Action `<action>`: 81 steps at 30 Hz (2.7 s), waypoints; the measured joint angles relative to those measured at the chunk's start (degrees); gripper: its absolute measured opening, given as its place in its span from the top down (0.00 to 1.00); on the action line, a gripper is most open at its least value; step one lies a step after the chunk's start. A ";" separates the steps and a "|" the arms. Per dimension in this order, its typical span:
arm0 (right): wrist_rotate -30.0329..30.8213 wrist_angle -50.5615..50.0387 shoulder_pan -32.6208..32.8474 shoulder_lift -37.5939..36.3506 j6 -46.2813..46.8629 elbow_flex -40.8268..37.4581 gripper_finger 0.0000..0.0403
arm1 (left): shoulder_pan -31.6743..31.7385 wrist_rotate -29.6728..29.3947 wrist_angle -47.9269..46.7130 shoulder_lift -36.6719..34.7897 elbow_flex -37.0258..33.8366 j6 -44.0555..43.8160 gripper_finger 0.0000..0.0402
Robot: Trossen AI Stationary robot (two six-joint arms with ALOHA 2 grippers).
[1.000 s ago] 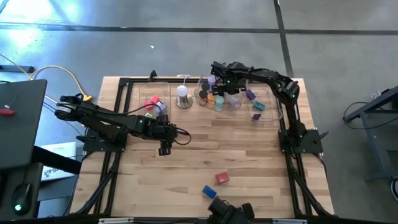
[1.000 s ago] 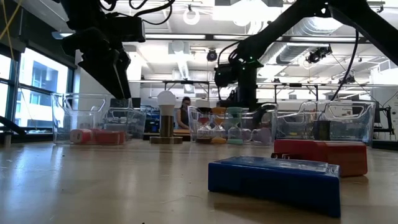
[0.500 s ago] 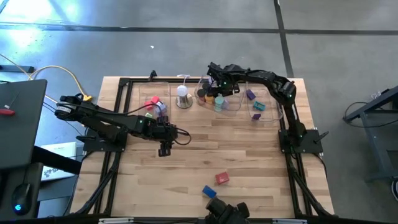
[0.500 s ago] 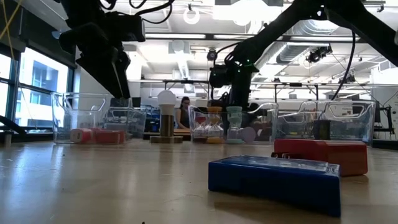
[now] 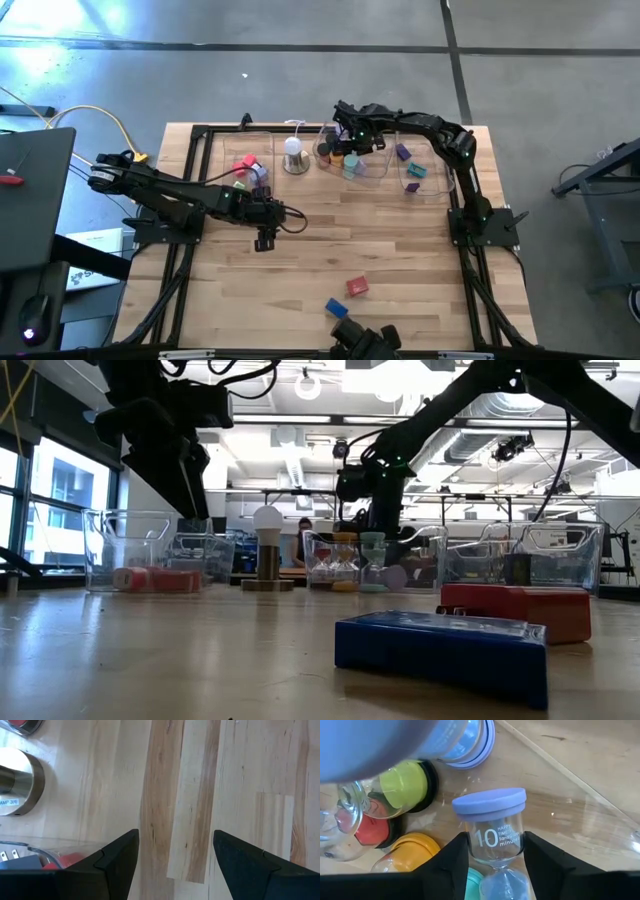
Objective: Pick & Place Office items
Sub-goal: Put the purple hourglass into the middle transparent bin
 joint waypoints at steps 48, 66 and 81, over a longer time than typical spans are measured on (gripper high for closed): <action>6.36 1.81 1.60 -4.24 -12.51 -0.17 0.65 | -2.25 -0.09 -0.76 0.00 0.00 0.38 0.39; 15.94 2.13 6.98 -12.68 -20.60 -0.04 0.65 | -2.24 -0.09 -1.42 0.00 0.00 -0.04 0.39; 18.27 -1.85 8.17 -18.08 -24.34 -0.09 0.65 | -2.23 -0.12 -1.84 0.00 0.00 -0.17 0.39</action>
